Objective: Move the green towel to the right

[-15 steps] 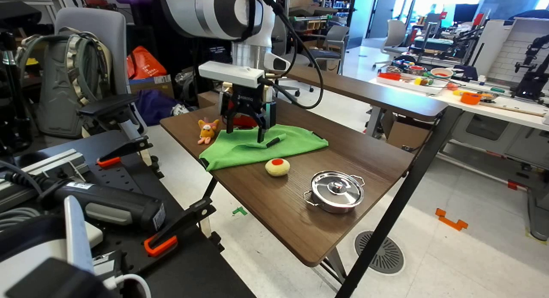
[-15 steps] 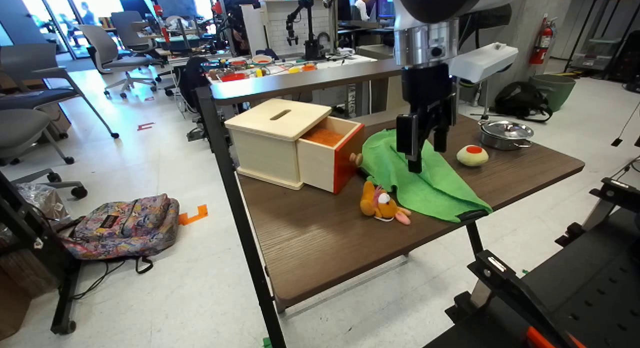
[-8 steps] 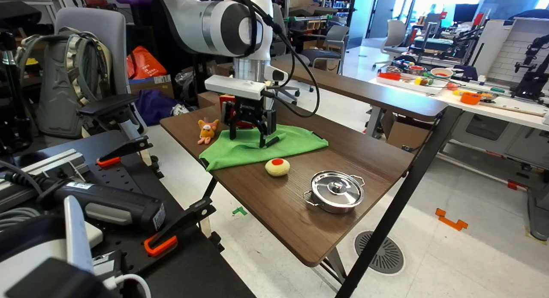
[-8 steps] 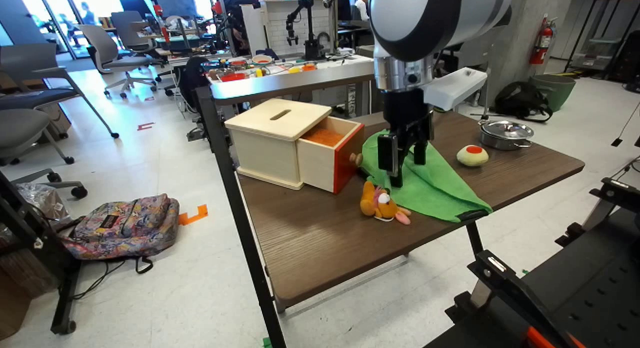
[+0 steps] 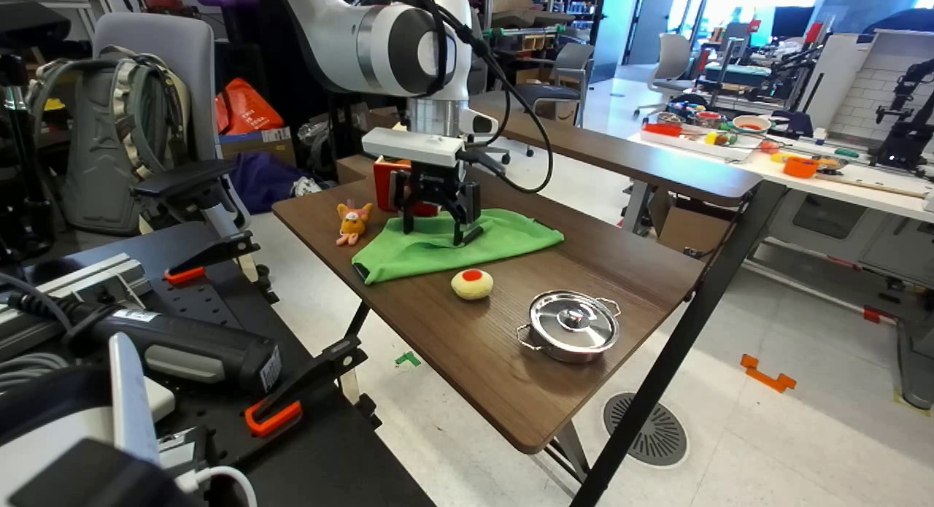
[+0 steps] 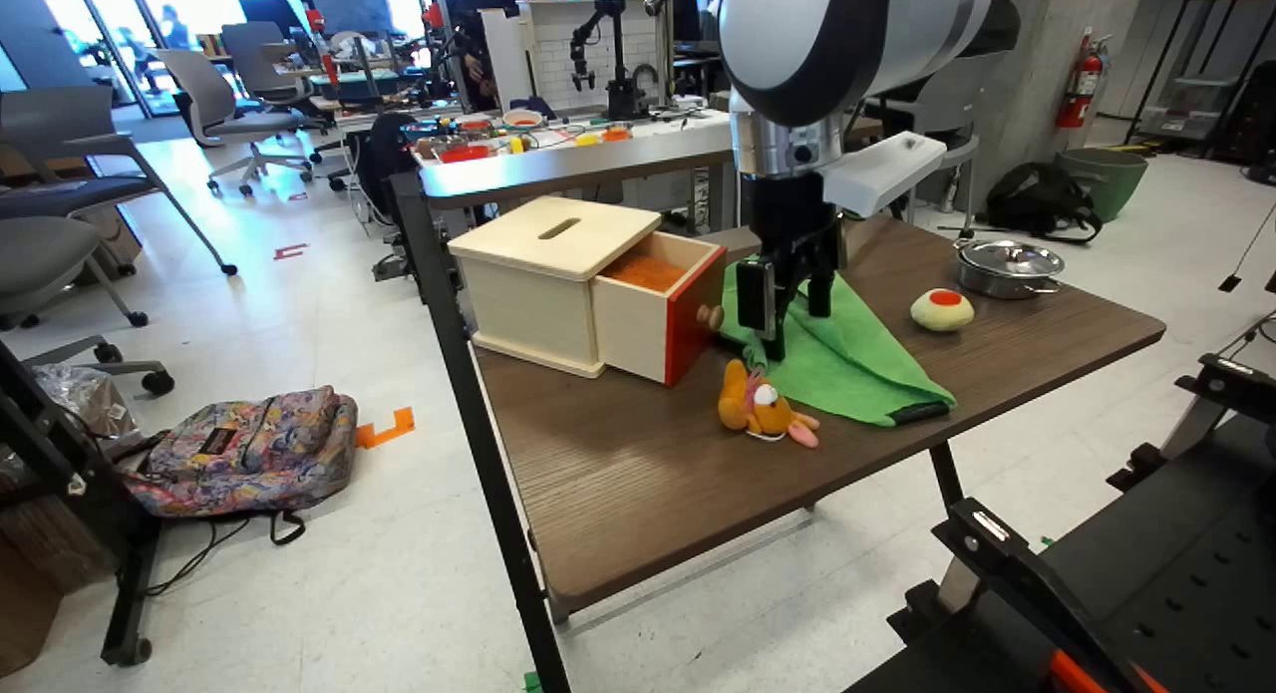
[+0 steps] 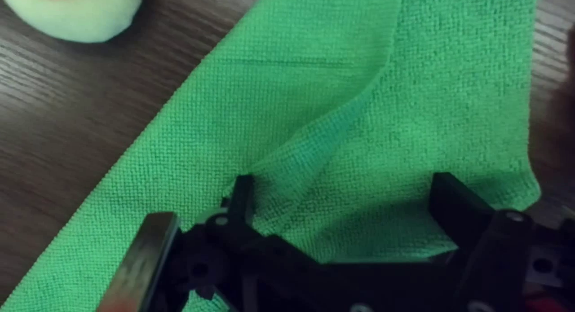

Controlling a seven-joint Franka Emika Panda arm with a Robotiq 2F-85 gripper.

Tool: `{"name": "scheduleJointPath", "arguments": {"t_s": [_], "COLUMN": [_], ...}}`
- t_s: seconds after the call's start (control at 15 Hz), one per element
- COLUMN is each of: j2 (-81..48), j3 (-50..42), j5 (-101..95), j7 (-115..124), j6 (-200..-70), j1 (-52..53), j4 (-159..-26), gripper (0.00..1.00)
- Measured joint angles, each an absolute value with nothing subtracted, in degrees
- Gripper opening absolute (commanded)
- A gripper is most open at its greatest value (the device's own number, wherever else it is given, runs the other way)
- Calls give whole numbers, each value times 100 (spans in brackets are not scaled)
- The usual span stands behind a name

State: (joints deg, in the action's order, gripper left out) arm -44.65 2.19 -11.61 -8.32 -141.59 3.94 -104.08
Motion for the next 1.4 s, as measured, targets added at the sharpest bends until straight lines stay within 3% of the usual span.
{"name": "scheduleJointPath", "arguments": {"t_s": [1.4], "j2": [-5726], "j3": [74], "j5": [-576], "j7": [-836], "j6": [-12294], "j1": [-261], "j4": [-7656], "gripper": [100]}}
